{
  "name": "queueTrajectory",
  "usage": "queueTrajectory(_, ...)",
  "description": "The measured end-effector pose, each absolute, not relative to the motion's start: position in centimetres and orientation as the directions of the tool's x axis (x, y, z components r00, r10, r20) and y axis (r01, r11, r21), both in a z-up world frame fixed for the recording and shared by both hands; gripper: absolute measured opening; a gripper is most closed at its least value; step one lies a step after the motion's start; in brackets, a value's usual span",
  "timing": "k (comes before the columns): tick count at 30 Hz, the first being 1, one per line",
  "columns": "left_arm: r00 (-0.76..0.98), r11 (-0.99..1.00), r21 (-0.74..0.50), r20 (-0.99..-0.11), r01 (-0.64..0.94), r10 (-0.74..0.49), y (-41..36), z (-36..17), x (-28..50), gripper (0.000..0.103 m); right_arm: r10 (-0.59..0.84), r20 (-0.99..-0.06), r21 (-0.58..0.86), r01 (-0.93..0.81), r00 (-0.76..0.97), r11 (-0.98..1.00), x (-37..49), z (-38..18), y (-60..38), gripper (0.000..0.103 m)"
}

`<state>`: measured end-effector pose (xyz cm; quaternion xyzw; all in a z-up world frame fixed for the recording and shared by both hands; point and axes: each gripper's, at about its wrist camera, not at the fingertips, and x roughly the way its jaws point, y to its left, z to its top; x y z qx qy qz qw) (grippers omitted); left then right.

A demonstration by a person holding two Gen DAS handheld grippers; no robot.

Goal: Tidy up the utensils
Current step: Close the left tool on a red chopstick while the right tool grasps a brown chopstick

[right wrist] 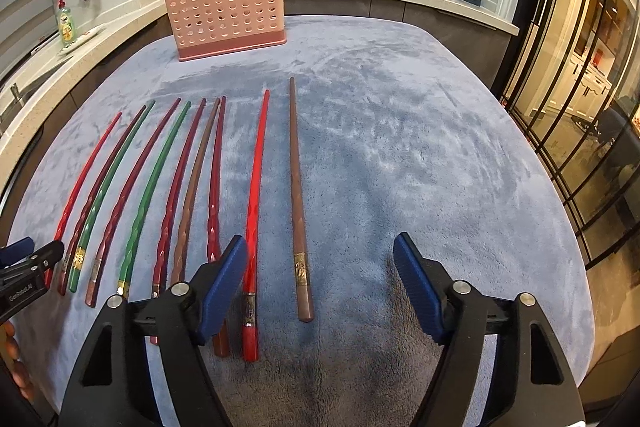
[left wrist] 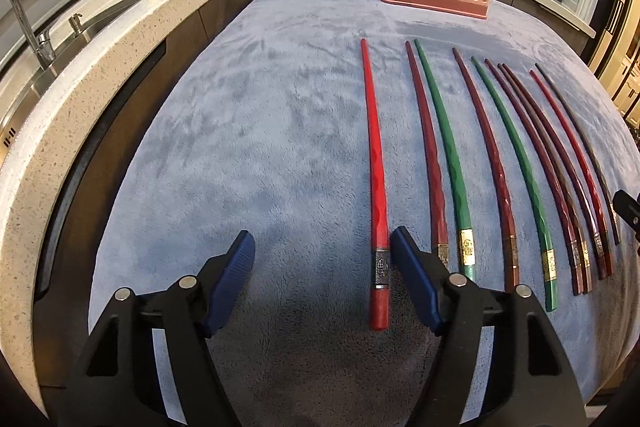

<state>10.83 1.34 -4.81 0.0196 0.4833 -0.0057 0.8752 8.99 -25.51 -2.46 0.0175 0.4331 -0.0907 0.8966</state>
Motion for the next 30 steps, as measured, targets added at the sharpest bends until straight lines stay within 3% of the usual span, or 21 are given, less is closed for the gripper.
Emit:
queueTrajectory(9, 0.530, 0.999, 0.007, -0.848, 0.037, -0.013, 1.6, -4.9, 10.9, 0.058, -0.140, -0.791, -0.045, 0.171, 0.595, 0.984, 10.0, -3.1, -25.6, 0.056)
queueTrajectory(24, 0.534, 0.999, 0.008, -0.845, 0.038, -0.013, 1.5, -5.0, 10.8, 0.057, -0.118, -0.815, -0.028, 0.166, 0.567, 0.986, 10.1, -4.2, -25.9, 0.030)
queueTrajectory(30, 0.535, 0.998, 0.001, -0.844, 0.060, -0.031, 1.1, -4.7, 10.5, 0.040, -0.106, -0.818, -0.021, 0.155, 0.566, 0.988, 9.9, -4.2, -25.8, 0.014)
